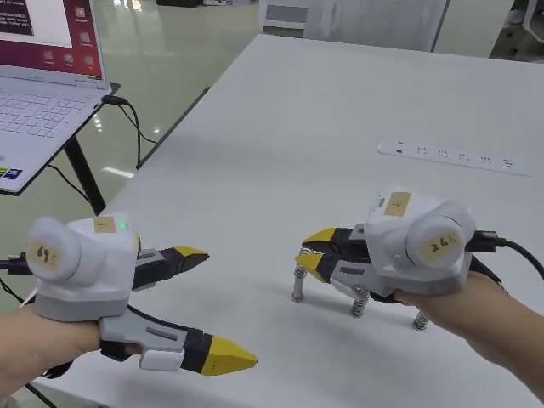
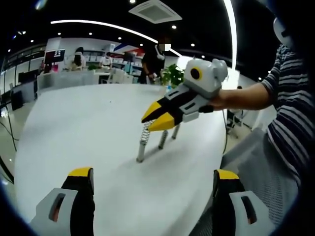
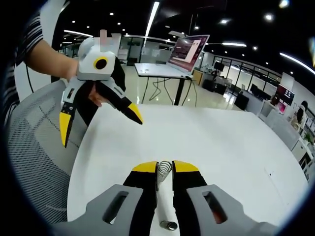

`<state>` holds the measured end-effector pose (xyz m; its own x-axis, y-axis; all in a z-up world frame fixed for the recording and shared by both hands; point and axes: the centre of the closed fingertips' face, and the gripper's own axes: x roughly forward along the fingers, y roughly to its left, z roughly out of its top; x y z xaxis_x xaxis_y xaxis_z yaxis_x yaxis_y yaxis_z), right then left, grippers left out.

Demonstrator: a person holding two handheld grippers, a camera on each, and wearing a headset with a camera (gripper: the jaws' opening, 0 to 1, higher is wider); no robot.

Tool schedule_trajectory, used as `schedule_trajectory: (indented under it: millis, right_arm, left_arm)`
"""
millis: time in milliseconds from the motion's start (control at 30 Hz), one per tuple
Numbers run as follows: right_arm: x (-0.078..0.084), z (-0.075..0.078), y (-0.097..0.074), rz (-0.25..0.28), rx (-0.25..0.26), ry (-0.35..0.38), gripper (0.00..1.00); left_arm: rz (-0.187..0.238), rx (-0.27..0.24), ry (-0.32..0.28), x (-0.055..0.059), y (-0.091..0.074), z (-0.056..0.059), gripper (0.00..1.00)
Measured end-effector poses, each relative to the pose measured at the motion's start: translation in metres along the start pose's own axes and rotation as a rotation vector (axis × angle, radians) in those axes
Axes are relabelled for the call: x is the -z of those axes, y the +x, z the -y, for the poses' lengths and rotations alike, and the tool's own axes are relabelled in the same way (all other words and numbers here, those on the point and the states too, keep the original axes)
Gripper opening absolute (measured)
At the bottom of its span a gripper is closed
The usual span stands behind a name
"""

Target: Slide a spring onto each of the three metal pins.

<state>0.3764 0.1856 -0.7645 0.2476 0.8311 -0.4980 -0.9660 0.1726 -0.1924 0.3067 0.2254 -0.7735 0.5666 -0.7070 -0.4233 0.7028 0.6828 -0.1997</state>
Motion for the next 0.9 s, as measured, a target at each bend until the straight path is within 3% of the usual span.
schedule_trajectory:
  millis: [467, 767, 833, 900]
  right_arm:
    - [0.013, -0.005, 0.012, -0.032, -0.021, -0.006, 0.08]
    - [0.04, -0.015, 0.027, -0.1, -0.05, -0.011, 0.08]
    - [0.044, -0.019, 0.028, -0.12, -0.057, -0.031, 0.08]
    - [0.039, -0.02, 0.029, -0.089, -0.05, -0.044, 0.08]
  left_arm:
    - [-0.006, -0.001, -0.006, 0.002, 0.0, 0.001, 0.98]
    - [-0.014, 0.006, -0.009, 0.004, 0.003, 0.001, 0.98]
    - [-0.009, -0.012, 0.002, 0.003, 0.003, -0.002, 0.98]
    - [-0.005, -0.018, 0.004, 0.002, 0.003, -0.003, 0.98]
